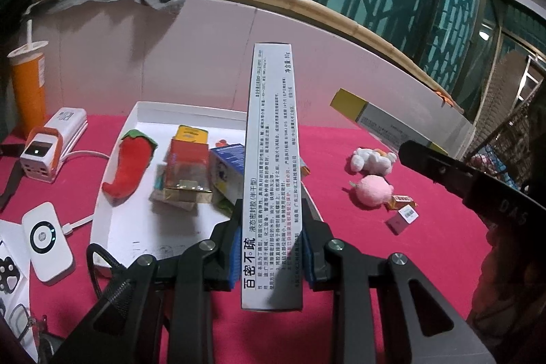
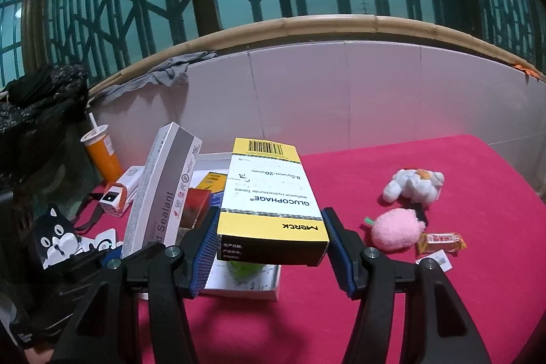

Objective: Organize objects
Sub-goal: 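Carry the sealant box and GLUCOPHAGE box over the white tray with both grippers, then open both grippers to drop the two boxes into the tray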

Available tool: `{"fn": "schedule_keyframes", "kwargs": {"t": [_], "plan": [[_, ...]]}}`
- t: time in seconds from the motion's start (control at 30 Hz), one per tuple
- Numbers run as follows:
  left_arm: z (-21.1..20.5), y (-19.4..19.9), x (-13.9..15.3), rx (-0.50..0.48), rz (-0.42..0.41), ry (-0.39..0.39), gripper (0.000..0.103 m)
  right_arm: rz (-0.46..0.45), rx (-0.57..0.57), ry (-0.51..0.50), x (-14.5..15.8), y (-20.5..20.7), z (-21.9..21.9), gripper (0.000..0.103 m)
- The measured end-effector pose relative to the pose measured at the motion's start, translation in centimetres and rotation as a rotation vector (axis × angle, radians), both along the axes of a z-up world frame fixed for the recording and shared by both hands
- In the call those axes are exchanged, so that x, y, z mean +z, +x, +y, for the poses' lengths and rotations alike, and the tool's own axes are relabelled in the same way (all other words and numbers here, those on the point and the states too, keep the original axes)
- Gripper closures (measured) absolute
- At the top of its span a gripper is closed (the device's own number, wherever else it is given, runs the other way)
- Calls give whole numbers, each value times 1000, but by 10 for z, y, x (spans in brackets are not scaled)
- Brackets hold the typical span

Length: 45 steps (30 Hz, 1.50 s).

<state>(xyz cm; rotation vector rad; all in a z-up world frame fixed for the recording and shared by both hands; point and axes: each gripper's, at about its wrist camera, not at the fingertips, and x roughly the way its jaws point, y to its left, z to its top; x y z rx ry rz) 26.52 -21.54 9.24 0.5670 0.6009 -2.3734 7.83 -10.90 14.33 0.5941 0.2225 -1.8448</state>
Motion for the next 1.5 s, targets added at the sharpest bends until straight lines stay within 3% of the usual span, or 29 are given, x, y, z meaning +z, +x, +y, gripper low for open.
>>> {"fn": "schedule_keyframes", "kwargs": {"t": [0.53,0.83,1.2,1.3,1.33,1.37,1.47,1.5], "plan": [[-44,40,-12,120,22,81,76,11,29,46,-9,10,-38,40],[-58,28,-17,121,4,106,76,8,42,71,-17,7,-72,40],[-77,16,-35,153,-42,138,76,-1,33,161,-52,-7,-140,40],[-81,14,-35,165,-47,134,76,33,25,162,-58,-6,-160,40],[-82,14,-34,169,-48,127,71,42,39,160,-59,-4,-166,39],[-82,14,-33,173,-47,121,56,45,68,170,-61,-2,-176,39],[-81,17,-29,196,-36,109,27,70,79,176,-64,3,-183,34],[-81,18,-28,206,-36,105,23,64,81,173,-64,4,-181,28]]}}
